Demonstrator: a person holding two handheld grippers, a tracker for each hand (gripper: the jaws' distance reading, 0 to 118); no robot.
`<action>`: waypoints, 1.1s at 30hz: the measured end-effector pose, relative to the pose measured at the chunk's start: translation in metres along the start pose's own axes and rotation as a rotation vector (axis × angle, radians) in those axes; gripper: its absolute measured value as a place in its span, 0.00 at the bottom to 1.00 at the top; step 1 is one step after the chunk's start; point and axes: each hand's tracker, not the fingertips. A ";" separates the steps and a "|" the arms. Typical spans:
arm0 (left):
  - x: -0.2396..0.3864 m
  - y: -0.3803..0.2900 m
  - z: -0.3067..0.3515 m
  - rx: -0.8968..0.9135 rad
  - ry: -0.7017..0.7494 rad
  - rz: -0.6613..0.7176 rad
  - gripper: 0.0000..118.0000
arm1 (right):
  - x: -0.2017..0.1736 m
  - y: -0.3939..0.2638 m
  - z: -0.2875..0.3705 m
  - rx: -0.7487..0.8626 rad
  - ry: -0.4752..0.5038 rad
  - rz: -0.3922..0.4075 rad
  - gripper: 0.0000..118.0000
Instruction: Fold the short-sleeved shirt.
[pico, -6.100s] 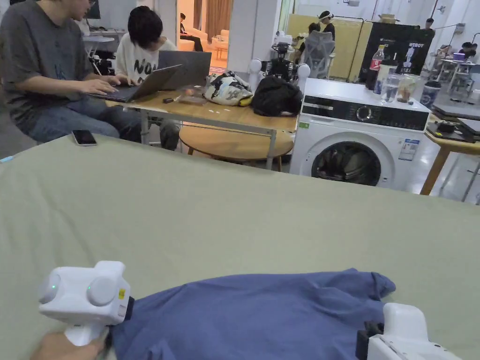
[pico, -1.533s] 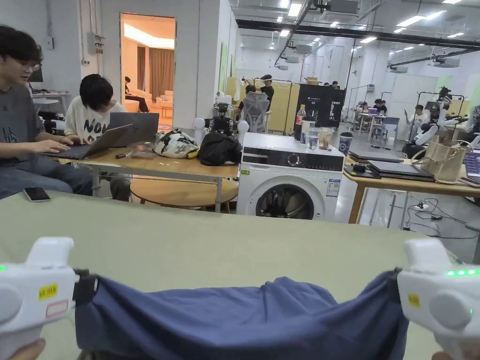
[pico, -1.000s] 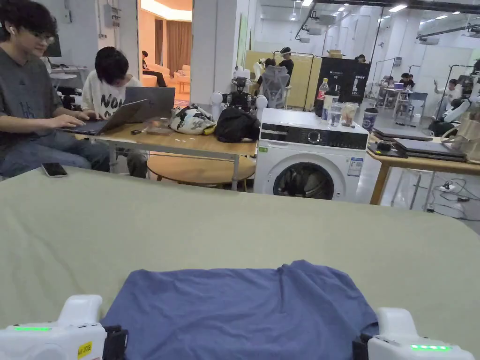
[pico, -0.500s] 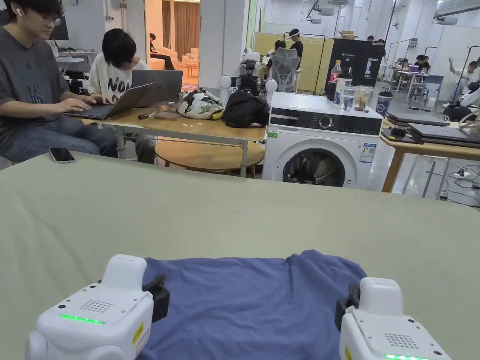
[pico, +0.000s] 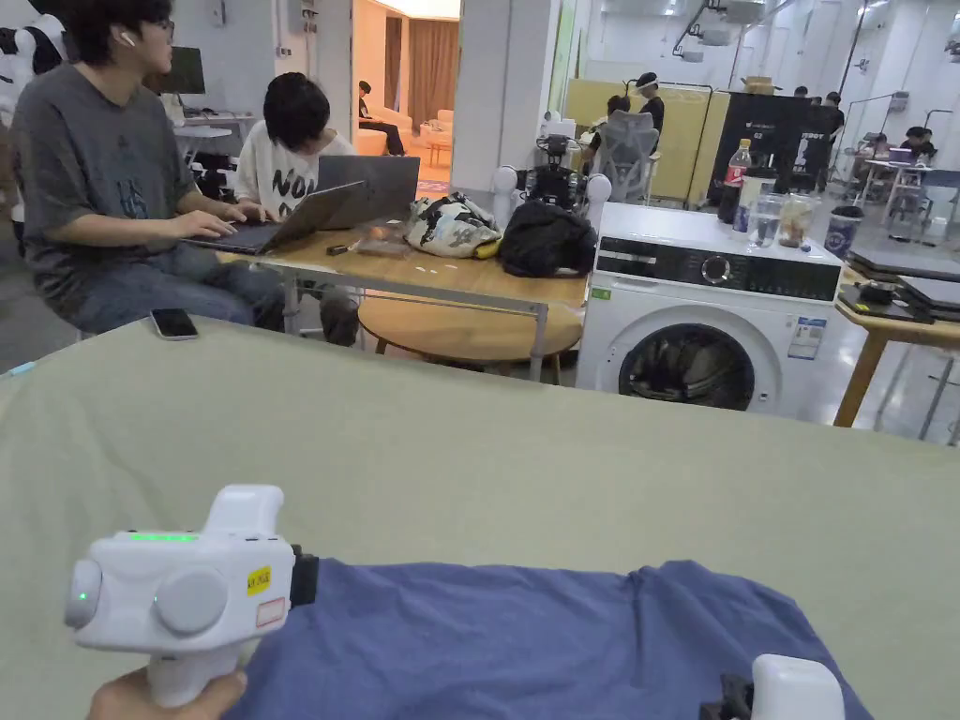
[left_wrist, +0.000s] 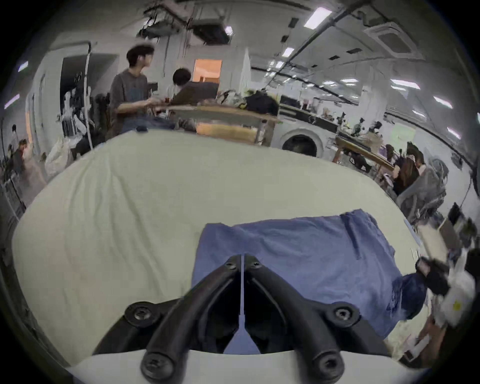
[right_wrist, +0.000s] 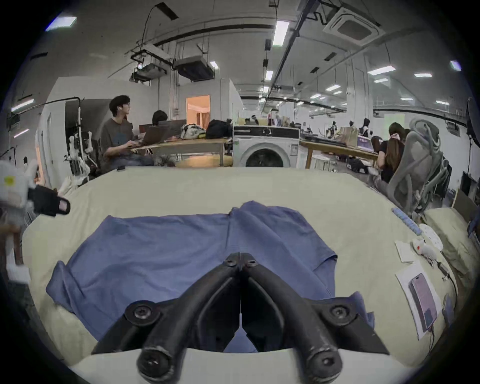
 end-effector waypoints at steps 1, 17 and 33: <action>-0.011 0.011 -0.013 -0.031 -0.012 0.024 0.00 | 0.001 -0.001 -0.004 -0.010 0.002 0.000 0.00; -0.044 0.061 -0.197 -0.499 0.010 0.159 0.54 | 0.023 -0.017 -0.042 -0.130 -0.026 0.030 0.00; -0.015 0.048 -0.189 -0.406 0.071 -0.129 0.00 | 0.042 -0.010 -0.047 -0.163 -0.027 0.013 0.00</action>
